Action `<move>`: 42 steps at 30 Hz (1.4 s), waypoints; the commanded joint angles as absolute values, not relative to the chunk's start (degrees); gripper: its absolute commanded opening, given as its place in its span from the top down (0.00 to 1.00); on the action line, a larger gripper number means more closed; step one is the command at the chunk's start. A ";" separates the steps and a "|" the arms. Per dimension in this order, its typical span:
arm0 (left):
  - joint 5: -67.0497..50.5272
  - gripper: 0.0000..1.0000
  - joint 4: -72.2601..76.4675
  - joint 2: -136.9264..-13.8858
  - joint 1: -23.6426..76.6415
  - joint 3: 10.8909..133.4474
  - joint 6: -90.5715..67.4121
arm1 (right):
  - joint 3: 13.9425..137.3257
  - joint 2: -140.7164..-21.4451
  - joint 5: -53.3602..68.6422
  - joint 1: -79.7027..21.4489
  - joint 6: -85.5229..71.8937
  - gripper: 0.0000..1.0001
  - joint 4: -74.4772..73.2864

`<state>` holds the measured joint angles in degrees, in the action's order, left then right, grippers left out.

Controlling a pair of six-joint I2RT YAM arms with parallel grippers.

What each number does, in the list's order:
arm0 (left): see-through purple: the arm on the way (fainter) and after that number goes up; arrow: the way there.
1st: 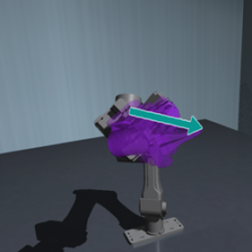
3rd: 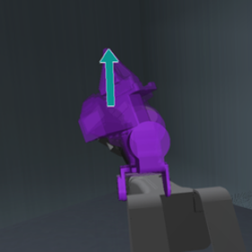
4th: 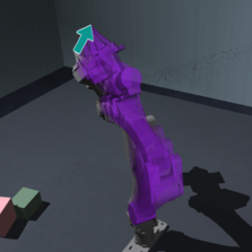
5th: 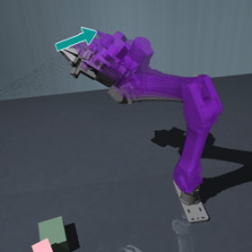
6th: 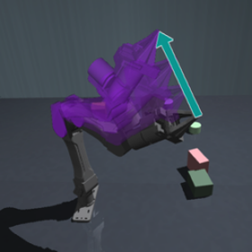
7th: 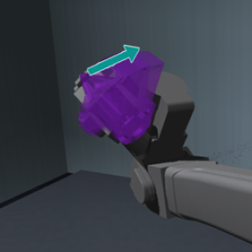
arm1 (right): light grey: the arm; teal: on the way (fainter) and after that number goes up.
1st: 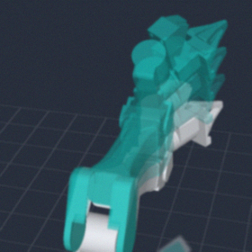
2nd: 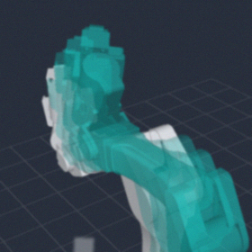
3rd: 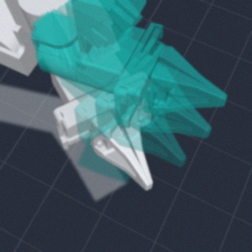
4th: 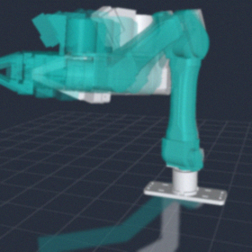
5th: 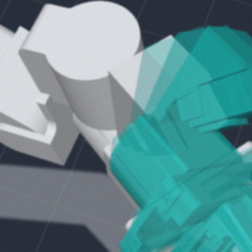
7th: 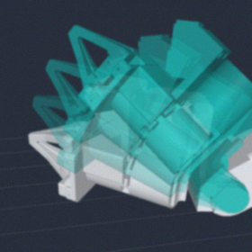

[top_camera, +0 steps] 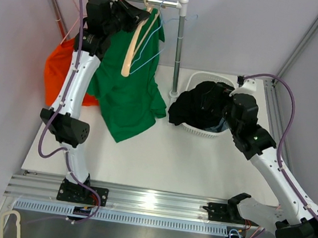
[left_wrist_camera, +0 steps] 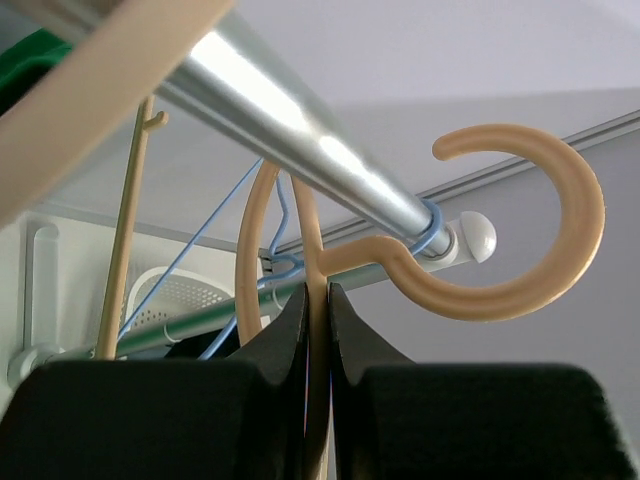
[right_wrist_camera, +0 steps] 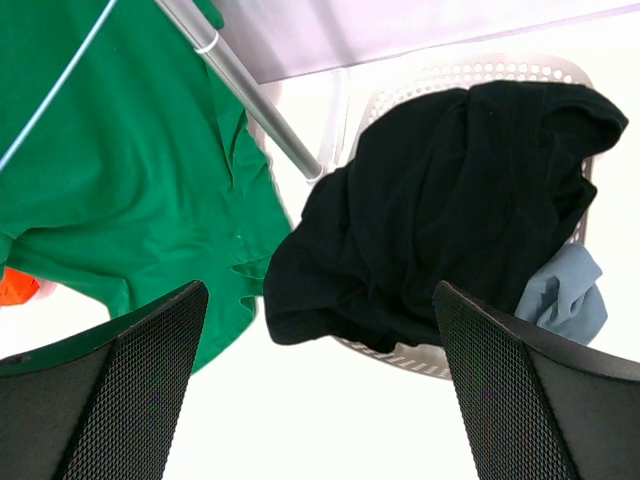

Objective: Remove the t-shirt from the hanger

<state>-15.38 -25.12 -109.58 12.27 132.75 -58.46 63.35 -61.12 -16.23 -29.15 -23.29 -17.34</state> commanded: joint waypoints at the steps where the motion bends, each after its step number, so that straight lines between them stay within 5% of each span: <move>1: -13.89 0.99 -25.83 -111.00 13.00 138.60 -57.31 | 63.20 -59.86 -16.70 -29.44 -23.03 0.01 -16.52; 5: -13.01 0.97 -25.67 -108.30 13.45 133.09 -56.87 | 62.84 -58.71 -17.23 -29.44 -22.94 0.00 -16.70; 13: -10.20 0.48 -28.98 -101.34 13.18 131.04 -52.12 | 61.79 -57.39 -16.00 -29.71 -23.82 0.00 -16.17; 19: -10.72 0.37 -32.08 -99.06 12.92 133.25 -49.05 | 61.87 -56.51 -16.61 -31.29 -24.52 0.01 -17.22; 23: -9.94 0.42 -31.73 -93.53 12.75 129.74 -46.76 | 62.05 -56.34 -17.49 -32.17 -24.52 0.01 -17.75; 31: -5.36 0.33 -36.13 -87.63 11.43 127.72 -29.65 | 61.96 -55.63 -17.32 -33.66 -25.05 0.00 -18.19; 33: -5.19 0.17 -34.02 -85.96 10.55 122.46 -23.22 | 62.05 -55.81 -16.53 -33.75 -24.96 0.01 -18.02; 35: -5.10 0.12 -34.01 -86.56 9.24 121.64 -18.14 | 62.84 -55.99 -15.73 -33.84 -24.61 0.01 -18.28; 42: -4.05 0.07 -29.73 -89.21 8.61 118.49 -6.34 | 64.51 -56.08 -15.29 -34.01 -23.56 0.00 -18.81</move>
<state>-4.62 -33.32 -88.75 9.10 121.05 -15.20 61.82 -56.84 -15.59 -33.65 -24.29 -19.20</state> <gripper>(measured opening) 0.922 0.993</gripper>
